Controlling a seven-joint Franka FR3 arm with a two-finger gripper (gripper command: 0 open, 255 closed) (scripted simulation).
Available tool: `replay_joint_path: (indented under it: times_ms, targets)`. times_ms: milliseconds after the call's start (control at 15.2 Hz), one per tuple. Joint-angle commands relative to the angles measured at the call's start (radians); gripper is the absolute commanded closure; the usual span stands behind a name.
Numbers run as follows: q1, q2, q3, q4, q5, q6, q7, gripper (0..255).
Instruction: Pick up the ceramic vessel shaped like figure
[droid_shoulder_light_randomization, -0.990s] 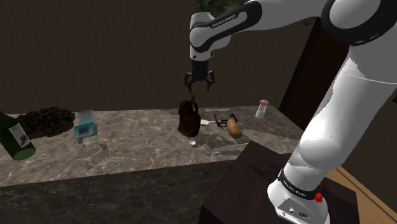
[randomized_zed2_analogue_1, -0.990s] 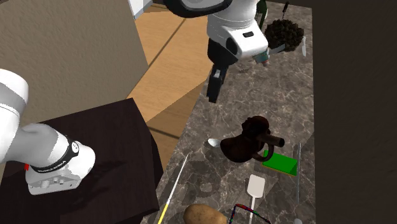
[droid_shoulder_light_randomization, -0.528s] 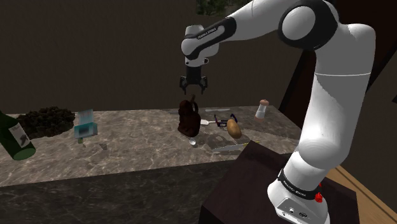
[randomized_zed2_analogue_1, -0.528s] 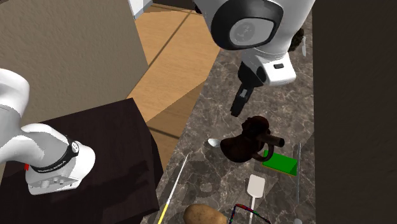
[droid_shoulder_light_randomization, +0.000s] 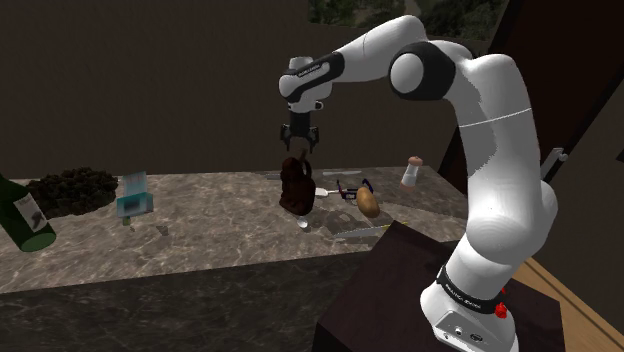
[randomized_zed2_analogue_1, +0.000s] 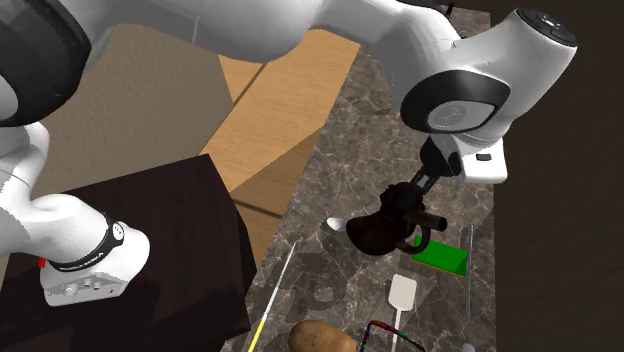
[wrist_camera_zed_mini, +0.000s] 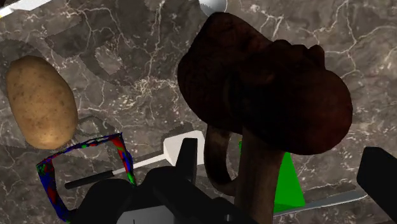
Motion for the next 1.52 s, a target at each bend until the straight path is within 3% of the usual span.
replay_joint_path:
  times_ms: [0, 132, 726, 792, 1452]
  targets:
    - [-0.016, 0.078, -0.010, 0.089, 0.017, -0.015, 0.031, 0]
    - [-0.028, 0.131, -0.015, 0.154, 0.028, -0.029, 0.050, 0]
    - [-0.029, 0.177, -0.013, 0.128, 0.031, 0.044, 0.047, 0]
    - [-0.029, 0.174, -0.013, 0.123, 0.031, 0.046, 0.046, 255]
    - [-0.029, 0.170, -0.013, 0.130, 0.031, 0.035, 0.047, 255]
